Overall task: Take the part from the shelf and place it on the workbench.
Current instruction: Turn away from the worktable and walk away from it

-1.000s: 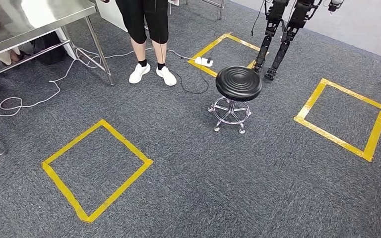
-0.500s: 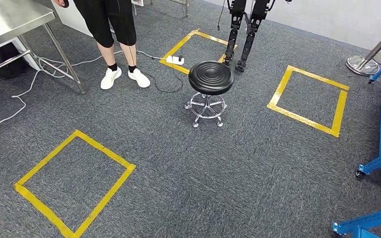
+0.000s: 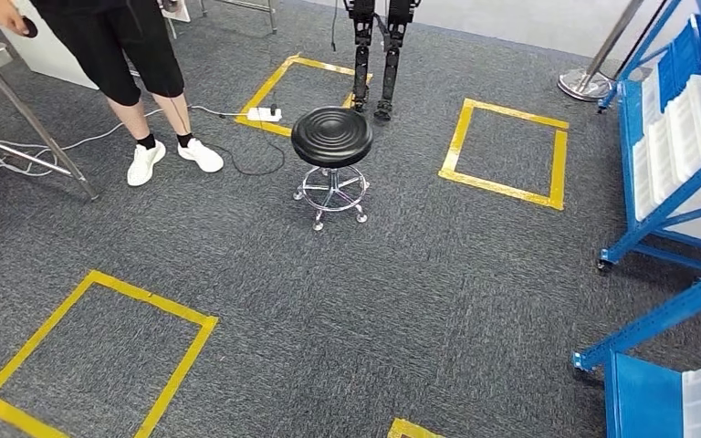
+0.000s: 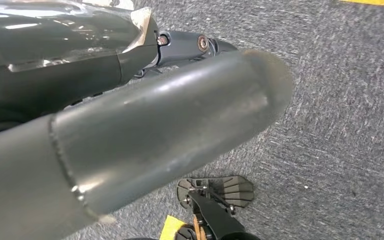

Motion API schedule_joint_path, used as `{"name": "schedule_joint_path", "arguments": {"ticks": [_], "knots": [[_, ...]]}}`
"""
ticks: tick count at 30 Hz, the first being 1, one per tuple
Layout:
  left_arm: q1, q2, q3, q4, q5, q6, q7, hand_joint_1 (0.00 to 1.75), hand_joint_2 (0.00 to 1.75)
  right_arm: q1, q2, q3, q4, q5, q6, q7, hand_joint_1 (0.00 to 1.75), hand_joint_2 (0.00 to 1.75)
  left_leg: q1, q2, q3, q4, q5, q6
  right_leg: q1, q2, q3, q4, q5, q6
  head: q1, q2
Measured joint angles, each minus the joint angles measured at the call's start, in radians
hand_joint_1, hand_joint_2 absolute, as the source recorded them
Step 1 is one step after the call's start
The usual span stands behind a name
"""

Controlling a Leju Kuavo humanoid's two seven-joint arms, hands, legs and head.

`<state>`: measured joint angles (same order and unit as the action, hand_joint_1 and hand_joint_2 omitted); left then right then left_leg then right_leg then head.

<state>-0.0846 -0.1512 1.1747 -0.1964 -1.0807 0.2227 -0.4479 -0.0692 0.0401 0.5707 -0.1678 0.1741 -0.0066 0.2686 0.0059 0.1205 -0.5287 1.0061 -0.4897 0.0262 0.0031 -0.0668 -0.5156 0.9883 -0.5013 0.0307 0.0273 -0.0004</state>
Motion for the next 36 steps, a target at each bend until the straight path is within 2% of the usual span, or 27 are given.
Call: {"name": "schedule_joint_path", "arguments": {"ticks": [1,2,3,5,6,7,8,9,10,11,12,14,15,17,19,21,23,24,25,26,27,28,30,31,32,34,36], "knots": [[-0.001,0.000,0.000,0.000,0.000,0.000,0.000,0.00,0.00,0.003,0.000,0.000,0.000,0.001,0.000,0.000,0.00,0.00,0.002,0.007,0.000,0.000,-0.001,-0.006,-0.004,0.012,-0.001,-0.002,0.004,-0.008,-0.001,0.000],[-0.002,0.000,0.000,0.000,0.001,0.000,0.000,0.00,0.00,0.004,0.001,0.000,0.000,0.001,0.000,0.000,0.00,0.00,0.005,-0.002,-0.002,0.008,-0.008,-0.012,-0.007,0.024,0.000,-0.004,0.007,-0.014,-0.002,0.000],[-0.003,0.001,0.000,0.000,0.001,0.001,0.000,0.00,0.00,0.003,0.002,0.000,0.000,0.002,0.000,-0.001,0.00,0.00,0.008,-0.024,-0.009,0.029,-0.025,-0.017,-0.011,0.035,0.002,-0.005,0.011,-0.022,-0.003,0.000],[-0.002,0.001,0.000,0.000,0.001,0.001,0.000,0.00,0.00,0.001,0.005,0.000,0.000,0.002,0.000,-0.001,0.00,0.00,0.012,-0.087,-0.051,0.130,-0.088,-0.025,-0.015,0.054,0.003,-0.006,0.017,-0.033,-0.006,0.000],[-0.001,0.001,0.000,0.000,0.001,0.001,0.001,0.00,0.00,0.001,0.006,0.000,0.000,0.003,0.000,-0.001,0.00,0.00,0.012,-0.106,-0.082,0.199,-0.121,-0.026,-0.014,0.065,0.002,-0.006,0.018,-0.037,-0.007,0.000],[0.001,0.001,0.000,0.000,0.001,0.001,0.001,0.00,0.00,0.001,0.006,0.000,0.000,0.003,0.000,-0.001,0.00,0.00,0.013,-0.115,-0.108,0.256,-0.141,-0.027,-0.013,0.077,0.001,-0.005,0.019,-0.038,-0.007,0.000],[0.002,0.001,0.000,0.000,0.001,0.001,0.001,0.00,0.00,0.001,0.007,0.000,0.000,0.003,0.000,-0.001,0.00,0.00,0.013,-0.118,-0.123,0.285,-0.142,-0.027,-0.012,0.091,0.001,-0.005,0.020,-0.038,-0.007,0.000],[0.003,0.001,0.000,0.000,0.001,0.002,0.001,0.00,0.00,0.002,0.007,0.000,0.000,0.003,0.000,-0.001,0.00,0.00,0.014,-0.121,-0.120,0.272,-0.120,-0.026,-0.012,0.106,0.003,-0.004,0.019,-0.038,-0.007,0.000],[0.003,0.001,0.000,0.000,0.002,0.002,0.001,0.00,0.00,0.001,0.008,0.000,0.000,0.003,0.000,-0.001,0.00,0.00,0.015,-0.124,-0.102,0.230,-0.086,-0.024,-0.012,0.119,0.005,-0.003,0.019,-0.038,-0.007,0.000],[0.003,0.001,0.001,0.000,0.002,0.002,0.001,0.00,0.00,0.001,0.008,0.000,0.000,0.003,0.000,-0.001,0.00,0.00,0.017,-0.138,-0.074,0.162,-0.046,-0.022,-0.012,0.133,0.007,-0.002,0.019,-0.038,-0.008,0.000],[0.003,0.002,0.001,0.000,0.002,0.002,0.001,0.00,0.00,-0.001,0.009,0.000,0.000,0.003,0.000,-0.001,0.00,0.00,0.019,-0.163,-0.046,0.098,-0.017,-0.020,-0.010,0.145,0.005,0.001,0.018,-0.036,-0.007,0.000],[0.002,0.003,0.000,0.000,0.002,0.002,0.002,0.00,0.00,-0.004,0.010,0.000,0.000,0.003,0.000,-0.001,0.00,0.00,0.021,-0.202,-0.015,0.021,0.003,-0.016,-0.007,0.168,-0.007,0.005,0.019,-0.027,-0.007,0.000],[0.002,0.003,0.000,0.000,0.002,0.003,0.002,0.00,0.00,-0.004,0.010,0.000,0.000,0.003,0.000,-0.001,0.00,0.00,0.019,-0.206,-0.013,0.015,-0.001,-0.014,-0.007,0.178,-0.016,0.006,0.020,-0.020,-0.007,0.000],[0.001,0.002,0.000,0.000,0.002,0.003,0.002,0.00,0.00,-0.004,0.009,0.000,0.000,0.003,0.000,-0.002,0.00,0.00,0.016,-0.181,-0.011,0.007,0.002,-0.003,-0.011,0.190,-0.027,0.007,0.023,-0.006,-0.008,0.000],[0.000,0.001,0.001,0.000,0.002,0.003,0.001,0.00,0.00,-0.004,0.007,0.000,0.000,0.002,0.000,-0.002,0.00,0.00,0.019,-0.155,-0.006,-0.003,0.007,0.010,-0.010,0.147,-0.048,0.051,0.001,-0.004,-0.005,0.000],[0.001,0.001,0.001,0.000,0.003,0.005,0.001,0.00,0.00,-0.007,0.006,0.000,0.000,0.002,0.000,-0.003,0.00,0.00,0.016,-0.126,-0.005,-0.006,0.008,0.018,-0.011,0.092,-0.103,0.165,-0.052,-0.010,0.000,0.000],[0.003,0.001,0.002,0.000,0.006,0.007,0.001,0.00,0.00,-0.011,0.005,-0.001,-0.001,0.002,0.000,-0.004,0.00,0.00,0.012,-0.094,-0.007,-0.005,0.007,0.020,-0.012,0.079,-0.149,0.271,-0.090,-0.007,0.002,0.000],[0.003,0.001,0.002,0.000,0.007,0.007,0.002,0.00,0.00,-0.012,0.004,-0.001,-0.001,0.002,0.000,-0.004,0.00,0.00,0.011,-0.080,-0.007,-0.005,0.007,0.020,-0.013,0.076,-0.146,0.277,-0.087,0.000,0.002,0.000],[0.003,0.001,0.002,0.000,0.009,0.007,0.002,0.00,0.00,-0.012,0.004,-0.001,-0.001,0.002,0.000,-0.003,0.00,0.00,0.010,-0.067,-0.006,-0.005,0.006,0.020,-0.013,0.071,-0.123,0.244,-0.070,0.008,0.002,0.000],[0.002,0.001,0.002,0.000,0.009,0.007,0.002,0.00,0.00,-0.011,0.003,-0.001,-0.001,0.003,0.000,-0.002,0.00,0.00,0.009,-0.055,-0.005,-0.005,0.006,0.019,-0.013,0.059,-0.086,0.179,-0.045,0.015,0.002,0.000],[0.002,0.001,0.002,0.000,0.010,0.007,0.002,0.00,0.00,-0.009,0.002,-0.001,0.000,0.003,0.000,-0.001,0.00,0.00,0.008,-0.045,-0.004,-0.005,0.005,0.017,-0.012,0.037,-0.047,0.104,-0.023,0.018,0.002,0.000],[0.002,0.001,0.002,0.000,0.009,0.007,0.002,0.00,0.00,-0.007,0.002,0.000,0.000,0.003,0.001,-0.001,0.00,0.00,0.006,-0.037,-0.002,-0.005,0.004,0.014,-0.007,0.020,-0.019,0.045,-0.006,0.015,0.001,0.000],[0.002,0.001,0.002,0.000,0.009,0.007,0.002,0.00,0.00,-0.001,0.002,0.000,0.000,0.003,0.001,-0.001,0.00,0.00,0.003,-0.021,0.000,-0.005,0.002,0.004,0.001,0.005,-0.001,-0.004,0.004,0.000,0.001,0.000],[0.001,0.001,0.002,0.000,0.009,0.008,0.002,0.00,0.00,0.002,0.002,0.000,0.000,0.003,0.002,-0.001,0.00,0.00,0.003,-0.012,0.002,-0.005,0.001,-0.001,0.005,0.016,-0.004,-0.004,0.007,-0.007,0.000,0.000],[0.000,0.001,0.002,0.000,0.009,0.008,0.003,0.00,0.00,0.004,0.002,0.000,0.000,0.003,0.002,-0.001,0.00,0.00,0.005,-0.009,0.003,-0.005,0.000,-0.007,0.000,0.028,-0.004,-0.006,0.010,-0.014,0.000,0.000],[-0.002,0.001,0.002,0.000,0.006,0.008,0.003,0.00,0.00,0.005,0.005,0.000,0.000,0.003,0.003,-0.001,0.00,0.00,0.010,-0.044,-0.006,0.026,-0.025,-0.019,-0.008,0.048,0.003,-0.011,0.017,-0.029,-0.001,0.000],[0.000,0.001,0.002,0.000,0.002,0.009,0.004,0.00,0.00,0.004,0.008,0.000,0.000,0.003,0.003,-0.001,0.00,0.00,0.013,-0.099,-0.051,0.130,-0.088,-0.026,-0.012,0.066,0.007,-0.013,0.022,-0.039,-0.004,0.000]]}}
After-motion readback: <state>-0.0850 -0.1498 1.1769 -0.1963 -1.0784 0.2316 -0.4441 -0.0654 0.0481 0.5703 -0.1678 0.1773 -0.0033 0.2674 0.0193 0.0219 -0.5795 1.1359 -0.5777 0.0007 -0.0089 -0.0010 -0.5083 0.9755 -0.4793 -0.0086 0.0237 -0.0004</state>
